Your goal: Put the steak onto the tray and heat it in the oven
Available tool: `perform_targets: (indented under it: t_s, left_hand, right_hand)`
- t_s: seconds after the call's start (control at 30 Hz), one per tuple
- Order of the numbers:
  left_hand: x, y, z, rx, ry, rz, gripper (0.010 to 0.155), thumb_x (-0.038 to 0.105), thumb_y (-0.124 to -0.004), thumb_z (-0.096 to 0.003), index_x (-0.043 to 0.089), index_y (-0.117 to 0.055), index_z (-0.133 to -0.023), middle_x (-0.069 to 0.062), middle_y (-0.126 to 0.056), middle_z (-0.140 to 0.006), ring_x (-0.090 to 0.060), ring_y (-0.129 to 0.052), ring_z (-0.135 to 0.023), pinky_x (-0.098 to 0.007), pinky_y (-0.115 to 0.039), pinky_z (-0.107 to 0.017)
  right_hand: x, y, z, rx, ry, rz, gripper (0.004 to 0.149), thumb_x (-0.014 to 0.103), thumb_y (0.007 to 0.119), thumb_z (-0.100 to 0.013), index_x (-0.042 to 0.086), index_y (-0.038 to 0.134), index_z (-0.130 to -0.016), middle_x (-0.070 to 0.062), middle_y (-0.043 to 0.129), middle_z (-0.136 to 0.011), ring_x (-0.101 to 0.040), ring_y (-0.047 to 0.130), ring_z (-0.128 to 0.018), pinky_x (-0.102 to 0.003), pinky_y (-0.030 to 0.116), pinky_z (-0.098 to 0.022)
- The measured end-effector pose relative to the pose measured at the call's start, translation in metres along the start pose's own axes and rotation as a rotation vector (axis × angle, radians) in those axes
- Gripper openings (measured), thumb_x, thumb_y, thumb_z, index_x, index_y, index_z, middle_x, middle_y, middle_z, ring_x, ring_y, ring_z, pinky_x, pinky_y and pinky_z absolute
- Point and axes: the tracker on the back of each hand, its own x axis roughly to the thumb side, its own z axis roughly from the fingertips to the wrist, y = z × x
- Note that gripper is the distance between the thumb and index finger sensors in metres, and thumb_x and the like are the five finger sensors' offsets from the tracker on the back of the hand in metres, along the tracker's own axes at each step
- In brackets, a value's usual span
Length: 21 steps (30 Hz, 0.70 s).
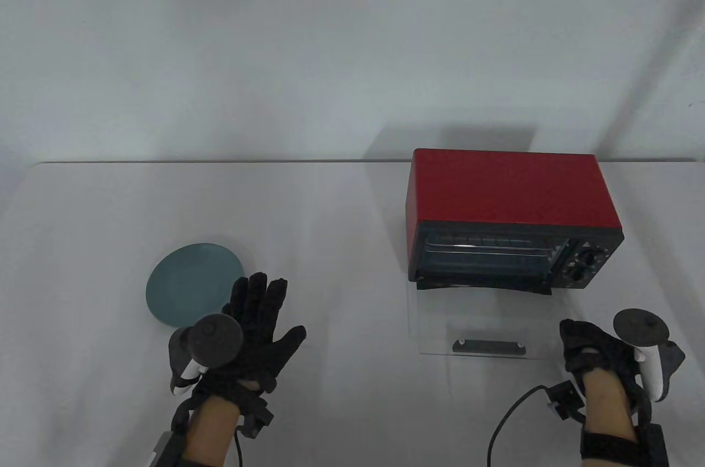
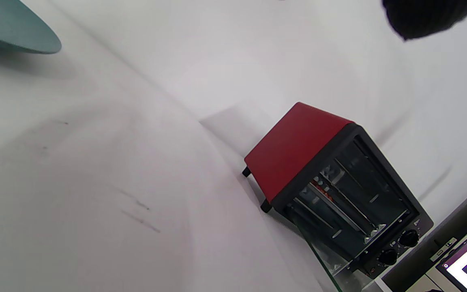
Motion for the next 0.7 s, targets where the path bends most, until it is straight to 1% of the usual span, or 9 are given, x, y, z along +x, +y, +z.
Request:
perform_targets:
  t_s: [0.07, 0.13, 0.27, 0.37, 0.53, 0.67, 0.7]
  left_hand:
    - [0.0, -0.001, 0.0, -0.002, -0.001, -0.003, 0.085, 0.079, -0.061, -0.0465, 0.036, -0.027, -0.112, -0.007, -0.014, -0.121, -0.039, -0.005, -0.111, -0.073, -0.022, -0.071]
    - [0.001, -0.001, 0.0, -0.003, 0.003, -0.009, 0.085, 0.078, -0.061, -0.0465, 0.036, -0.027, -0.112, -0.007, -0.015, -0.121, -0.039, -0.005, -0.111, -0.073, -0.022, -0.071]
    - [0.0, -0.002, 0.0, -0.006, 0.012, -0.009, 0.085, 0.078, -0.061, -0.0466, 0.036, -0.027, -0.112, -0.007, -0.015, -0.121, -0.039, -0.005, -0.111, -0.073, -0.023, -0.071]
    - [0.0, -0.003, 0.0, -0.008, 0.015, -0.006, 0.085, 0.078, -0.061, -0.0466, 0.036, -0.028, -0.112, -0.007, -0.015, -0.121, -0.039, -0.005, -0.111, -0.073, -0.023, -0.071]
    - [0.001, -0.003, 0.0, -0.013, 0.019, -0.005, 0.085, 0.078, -0.061, -0.0467, 0.036, -0.028, -0.112, -0.007, -0.015, -0.121, -0.039, -0.005, -0.111, -0.073, -0.023, -0.071]
    - [0.001, -0.003, 0.0, -0.016, 0.022, -0.009, 0.085, 0.078, -0.061, -0.0467, 0.036, -0.028, -0.112, -0.007, -0.015, -0.121, -0.039, -0.005, -0.111, -0.073, -0.023, -0.071]
    - [0.001, -0.004, 0.0, -0.018, 0.024, -0.009, 0.085, 0.078, -0.062, -0.0467, 0.036, -0.028, -0.112, -0.007, -0.015, -0.121, -0.039, -0.005, -0.111, -0.073, -0.023, -0.071]
  right_hand:
    - [-0.003, 0.005, -0.003, 0.042, 0.017, -0.021, 0.062, 0.045, 0.069, -0.046, 0.004, 0.07, -0.092, -0.027, 0.087, -0.078, -0.049, 0.09, -0.052, -0.05, 0.077, -0.022]
    - [-0.004, 0.009, -0.005, 0.071, 0.019, -0.069, 0.063, 0.045, 0.069, -0.046, 0.002, 0.068, -0.092, -0.028, 0.087, -0.076, -0.049, 0.091, -0.05, -0.05, 0.076, -0.021]
    - [-0.006, 0.008, -0.006, 0.067, 0.014, -0.116, 0.064, 0.045, 0.069, -0.046, 0.0, 0.069, -0.091, -0.029, 0.089, -0.072, -0.048, 0.092, -0.044, -0.049, 0.076, -0.019]
    - [-0.007, 0.006, -0.005, 0.077, 0.012, -0.154, 0.064, 0.045, 0.069, -0.046, -0.001, 0.069, -0.091, -0.03, 0.089, -0.072, -0.048, 0.091, -0.044, -0.049, 0.076, -0.019]
    - [0.0, -0.005, 0.004, 0.022, -0.051, -0.194, 0.064, 0.045, 0.068, -0.046, -0.002, 0.07, -0.089, -0.029, 0.09, -0.068, -0.047, 0.092, -0.04, -0.047, 0.076, -0.017]
    - [0.01, -0.015, 0.013, -0.053, -0.147, -0.242, 0.062, 0.044, 0.069, -0.046, -0.001, 0.072, -0.089, -0.028, 0.091, -0.067, -0.045, 0.092, -0.039, -0.047, 0.076, -0.017]
    - [0.013, -0.017, 0.014, -0.077, -0.203, -0.265, 0.062, 0.044, 0.069, -0.046, -0.001, 0.072, -0.089, -0.028, 0.091, -0.067, -0.046, 0.092, -0.039, -0.047, 0.076, -0.017]
